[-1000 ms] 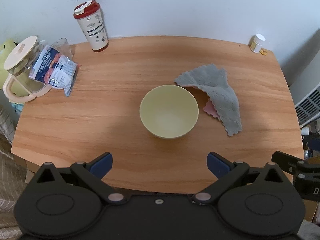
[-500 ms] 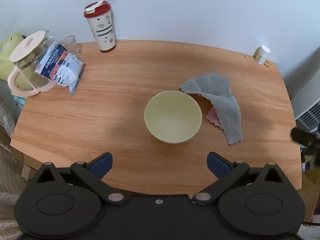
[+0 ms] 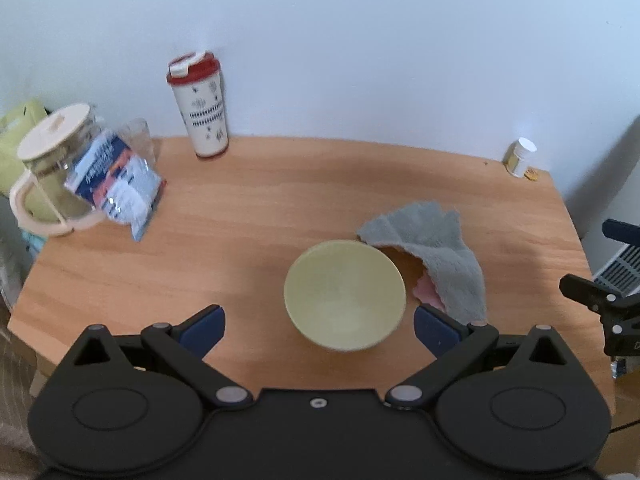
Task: Clean bowl
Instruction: 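Grasp the bowl rim with the left gripper while the right gripper grasps the grey cloth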
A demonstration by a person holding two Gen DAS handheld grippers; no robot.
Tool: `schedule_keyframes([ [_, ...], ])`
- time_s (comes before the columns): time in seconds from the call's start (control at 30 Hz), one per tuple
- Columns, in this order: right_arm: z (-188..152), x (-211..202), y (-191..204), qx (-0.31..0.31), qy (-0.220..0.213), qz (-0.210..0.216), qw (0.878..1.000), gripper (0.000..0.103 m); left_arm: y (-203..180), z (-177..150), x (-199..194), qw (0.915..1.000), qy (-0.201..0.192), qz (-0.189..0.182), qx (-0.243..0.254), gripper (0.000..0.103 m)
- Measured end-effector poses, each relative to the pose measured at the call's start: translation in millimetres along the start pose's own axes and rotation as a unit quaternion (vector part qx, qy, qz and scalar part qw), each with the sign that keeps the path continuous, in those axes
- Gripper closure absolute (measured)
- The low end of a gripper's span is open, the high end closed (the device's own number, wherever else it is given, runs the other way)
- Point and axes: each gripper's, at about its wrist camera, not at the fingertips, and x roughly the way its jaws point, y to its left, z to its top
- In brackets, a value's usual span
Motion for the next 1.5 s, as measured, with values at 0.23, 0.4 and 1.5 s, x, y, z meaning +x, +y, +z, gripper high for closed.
schedule_keyframes([
  [0.23,-3,39,-4,-0.101,-0.002,0.026,0.995,0.012,18,5,28,0.9999,0.001,0.007,0.011,0.000],
  [0.4,-4,72,1,-0.130,0.032,0.036,0.990,0.023,34,8,59,0.9983,0.022,-0.011,0.053,0.000],
  [1.5,-7,169,59,-0.133,0.222,0.010,0.966,0.086,61,8,182,0.9591,0.140,-0.225,0.100,0.031],
])
